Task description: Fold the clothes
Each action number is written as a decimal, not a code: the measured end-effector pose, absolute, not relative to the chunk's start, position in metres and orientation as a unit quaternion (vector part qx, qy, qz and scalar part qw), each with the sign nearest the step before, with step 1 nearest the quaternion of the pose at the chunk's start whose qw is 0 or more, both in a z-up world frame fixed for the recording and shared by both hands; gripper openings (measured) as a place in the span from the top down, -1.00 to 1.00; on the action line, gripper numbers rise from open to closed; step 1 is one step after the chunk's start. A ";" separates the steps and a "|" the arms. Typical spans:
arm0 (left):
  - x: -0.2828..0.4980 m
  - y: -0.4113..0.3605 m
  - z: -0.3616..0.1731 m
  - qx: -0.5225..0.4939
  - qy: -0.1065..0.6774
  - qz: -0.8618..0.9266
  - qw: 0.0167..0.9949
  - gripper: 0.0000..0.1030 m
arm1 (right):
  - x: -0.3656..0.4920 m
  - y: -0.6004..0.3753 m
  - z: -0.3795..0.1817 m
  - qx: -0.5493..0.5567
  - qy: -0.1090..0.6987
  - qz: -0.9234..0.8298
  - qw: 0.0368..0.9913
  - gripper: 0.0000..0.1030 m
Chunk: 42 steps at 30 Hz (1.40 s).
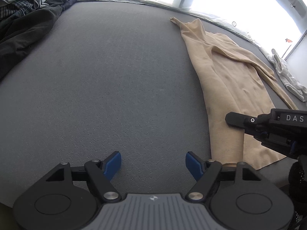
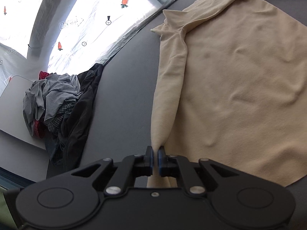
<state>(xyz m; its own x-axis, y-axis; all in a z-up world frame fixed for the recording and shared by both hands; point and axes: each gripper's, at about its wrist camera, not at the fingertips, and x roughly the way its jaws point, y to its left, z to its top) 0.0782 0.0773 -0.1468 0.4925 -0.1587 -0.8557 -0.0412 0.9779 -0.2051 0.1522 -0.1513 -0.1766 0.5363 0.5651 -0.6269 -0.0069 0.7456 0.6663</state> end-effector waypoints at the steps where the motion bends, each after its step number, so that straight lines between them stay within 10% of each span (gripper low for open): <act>1: 0.080 0.073 -0.146 -0.099 0.501 -0.039 0.859 -0.46 | 0.151 -0.154 -0.173 0.300 0.446 0.170 0.826 0.89; 24: 0.092 0.014 -0.152 -0.027 0.510 -0.093 0.855 -0.46 | 0.138 -0.161 -0.180 0.099 0.452 0.079 0.883 0.81; 42: 0.136 -0.008 -0.158 -0.070 0.508 -0.027 0.858 -0.47 | 0.156 -0.213 -0.162 0.063 0.432 0.054 0.898 0.31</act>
<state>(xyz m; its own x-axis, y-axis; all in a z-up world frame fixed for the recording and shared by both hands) 0.1360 -0.0083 -0.1582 0.4818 -0.1168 -0.8684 -0.0250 0.9888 -0.1469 0.1564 -0.2130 -0.1621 0.6204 0.1514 -0.7695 -0.0426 0.9863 0.1597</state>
